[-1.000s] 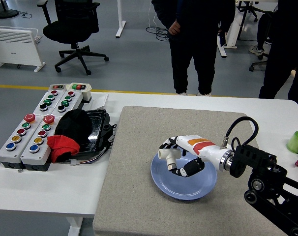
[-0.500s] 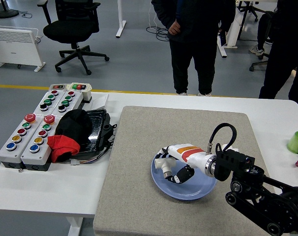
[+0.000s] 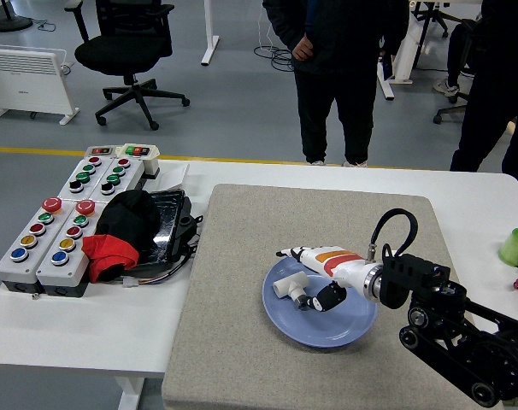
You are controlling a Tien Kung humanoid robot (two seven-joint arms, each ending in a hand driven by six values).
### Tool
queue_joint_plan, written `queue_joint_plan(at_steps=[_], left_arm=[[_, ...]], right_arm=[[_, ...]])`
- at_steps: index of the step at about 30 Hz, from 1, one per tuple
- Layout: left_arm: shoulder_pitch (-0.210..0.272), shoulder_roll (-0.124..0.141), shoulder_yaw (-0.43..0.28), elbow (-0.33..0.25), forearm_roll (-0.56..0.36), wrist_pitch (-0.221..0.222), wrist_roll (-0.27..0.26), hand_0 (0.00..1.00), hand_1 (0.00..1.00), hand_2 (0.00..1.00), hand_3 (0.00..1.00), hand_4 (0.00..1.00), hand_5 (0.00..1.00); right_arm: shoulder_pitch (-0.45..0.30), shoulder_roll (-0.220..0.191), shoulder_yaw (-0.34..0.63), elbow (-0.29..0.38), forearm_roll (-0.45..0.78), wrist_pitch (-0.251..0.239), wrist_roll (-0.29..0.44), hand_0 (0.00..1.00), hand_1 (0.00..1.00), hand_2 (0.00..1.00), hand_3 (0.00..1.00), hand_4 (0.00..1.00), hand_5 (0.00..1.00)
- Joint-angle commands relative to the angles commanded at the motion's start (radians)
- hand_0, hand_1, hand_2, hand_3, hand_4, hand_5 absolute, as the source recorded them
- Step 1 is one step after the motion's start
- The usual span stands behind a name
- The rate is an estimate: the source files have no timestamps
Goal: Pick pipe place plate twice
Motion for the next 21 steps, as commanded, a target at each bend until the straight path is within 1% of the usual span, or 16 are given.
queue_joint_plan(at_steps=[3,6,8,9,10,13,14,17,21], left_arm=[[-0.002,0.001,0.000,0.000,0.000,0.001,0.000,0.733,0.745,0.703,0.650,0.410,0.998],[-0.004,0.002,-0.002,0.000,0.003,0.001,0.000,0.733,0.745,0.703,0.650,0.410,0.998],[-0.005,0.003,-0.003,0.001,0.003,0.001,0.001,0.733,0.745,0.703,0.650,0.410,0.998],[-0.005,0.003,-0.005,0.001,0.006,0.001,0.002,0.735,0.745,0.703,0.649,0.409,0.998],[-0.006,0.003,-0.005,0.001,0.007,0.001,0.002,0.735,0.745,0.703,0.649,0.409,0.998],[-0.007,0.004,-0.005,0.001,0.008,0.001,0.002,0.735,0.745,0.703,0.649,0.409,0.998],[-0.007,0.004,-0.007,0.001,0.011,0.000,0.002,0.735,0.745,0.703,0.649,0.409,0.998],[-0.008,0.004,-0.007,0.001,0.012,0.001,0.002,0.735,0.745,0.703,0.649,0.408,0.998],[-0.008,0.003,-0.006,0.002,0.011,0.002,0.001,0.735,0.745,0.703,0.649,0.408,0.998]], right_arm=[[-0.006,-0.016,0.066,0.017,-0.005,0.003,0.001,0.960,0.909,0.998,0.998,0.719,0.238],[-0.009,-0.048,0.135,0.021,-0.007,0.017,-0.008,0.960,0.909,0.998,0.998,0.719,0.238],[-0.011,-0.061,0.161,0.015,-0.006,0.026,-0.016,0.960,0.909,0.998,0.998,0.719,0.238],[-0.014,-0.075,0.182,0.004,-0.005,0.036,-0.022,0.959,0.902,0.998,0.996,0.727,0.262],[-0.017,-0.083,0.196,-0.005,-0.005,0.042,-0.024,0.959,0.902,0.998,0.996,0.727,0.262],[-0.026,-0.100,0.218,-0.031,-0.001,0.054,-0.031,0.959,0.902,0.998,0.996,0.727,0.262],[-0.034,-0.111,0.231,-0.047,0.000,0.065,-0.037,0.959,0.902,0.998,0.996,0.727,0.262],[-0.054,-0.130,0.252,-0.067,0.005,0.090,-0.045,0.958,0.901,0.998,0.994,0.748,0.282],[-0.074,-0.155,0.266,-0.070,0.000,0.121,-0.050,0.958,0.901,0.998,0.994,0.748,0.282]])
